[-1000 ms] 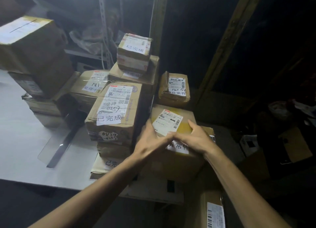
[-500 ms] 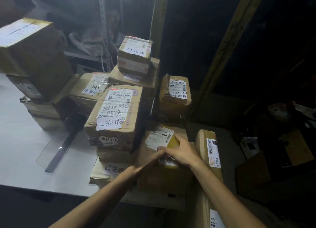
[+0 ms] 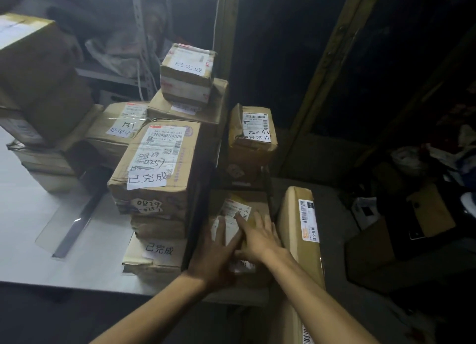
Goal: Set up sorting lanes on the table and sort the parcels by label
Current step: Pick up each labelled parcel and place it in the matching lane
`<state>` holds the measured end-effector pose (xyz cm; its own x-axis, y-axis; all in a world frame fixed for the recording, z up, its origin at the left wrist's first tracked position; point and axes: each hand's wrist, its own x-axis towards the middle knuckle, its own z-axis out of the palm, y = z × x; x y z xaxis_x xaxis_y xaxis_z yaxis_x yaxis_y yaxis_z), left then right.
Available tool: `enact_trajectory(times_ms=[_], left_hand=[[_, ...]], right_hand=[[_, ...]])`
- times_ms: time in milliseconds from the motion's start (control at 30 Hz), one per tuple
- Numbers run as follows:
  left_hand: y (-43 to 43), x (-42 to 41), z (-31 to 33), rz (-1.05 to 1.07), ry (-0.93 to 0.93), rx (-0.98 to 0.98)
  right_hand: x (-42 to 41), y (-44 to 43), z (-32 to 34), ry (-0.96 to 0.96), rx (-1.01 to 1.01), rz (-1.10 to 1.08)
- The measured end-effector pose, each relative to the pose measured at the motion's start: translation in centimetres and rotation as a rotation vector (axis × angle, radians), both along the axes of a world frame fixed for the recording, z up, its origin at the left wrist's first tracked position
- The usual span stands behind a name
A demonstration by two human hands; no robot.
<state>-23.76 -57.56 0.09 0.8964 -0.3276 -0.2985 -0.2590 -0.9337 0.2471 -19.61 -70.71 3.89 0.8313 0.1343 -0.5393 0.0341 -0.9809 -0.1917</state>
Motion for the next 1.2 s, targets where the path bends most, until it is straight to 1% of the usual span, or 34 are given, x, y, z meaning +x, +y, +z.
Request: enact_trajectory(times_ms=[33, 133, 233, 333, 433, 500, 567, 667, 733, 800, 900, 1000, 1100, 1200], left_hand=[[0.0, 0.1, 0.0, -0.019, -0.027, 0.021], [0.3, 0.9, 0.3, -0.07, -0.2, 0.115], [0.5, 0.8, 0.1, -0.09, -0.09, 0.112], [0.3, 0.2, 0.0, -0.076, -0.049, 0.068], [0.9, -0.1, 1.0, -0.044, -0.005, -0.091], [1.7, -0.2, 2.9, 0.019, -0.005, -0.271], [2.5, -0.4, 5.3, 0.084, -0.079, -0.494], [3.6, -0.9, 10.3, 0.173, -0.229, -0.77], [4.3, -1.0, 14.6, 0.166, -0.287, -0.901], [6.0, -1.1, 18.7, 0.137, -0.326, -0.966], [10.8, -1.7, 22.6, 0.149, -0.448, -0.93], [17.2, -3.4, 23.9, 0.271, -0.525, -0.89], [24.8, -6.6, 23.9, 0.421, -0.536, -0.82], [32.4, -10.5, 22.9, 0.532, -0.553, -0.718]], right_hand=[[0.2, -0.1, -0.2, 0.0, 0.01, -0.002], [0.3, -0.1, -0.7, -0.024, 0.044, -0.015], [0.3, -0.1, -1.0, -0.046, 0.084, -0.04], [-0.3, -0.3, -0.7, -0.084, 0.123, -0.041], [-0.9, -0.4, 0.2, -0.193, 0.184, -0.026], [-1.2, -0.4, 1.4, -0.268, 0.286, -0.066], [-1.4, -0.3, 3.3, -0.336, 0.395, -0.091], [-1.3, 0.4, 7.5, -0.43, 0.566, -0.078], [-1.3, 1.4, 10.8, -0.485, 0.668, -0.043], [-1.3, 2.8, 14.2, -0.557, 0.742, -0.003], [-1.4, 6.6, 18.9, -0.642, 0.805, 0.062], [-2.0, 12.3, 22.0, -0.661, 0.839, 0.169], [-3.2, 19.6, 22.8, -0.613, 0.885, 0.275], [-4.9, 27.3, 21.7, -0.514, 0.917, 0.363]])
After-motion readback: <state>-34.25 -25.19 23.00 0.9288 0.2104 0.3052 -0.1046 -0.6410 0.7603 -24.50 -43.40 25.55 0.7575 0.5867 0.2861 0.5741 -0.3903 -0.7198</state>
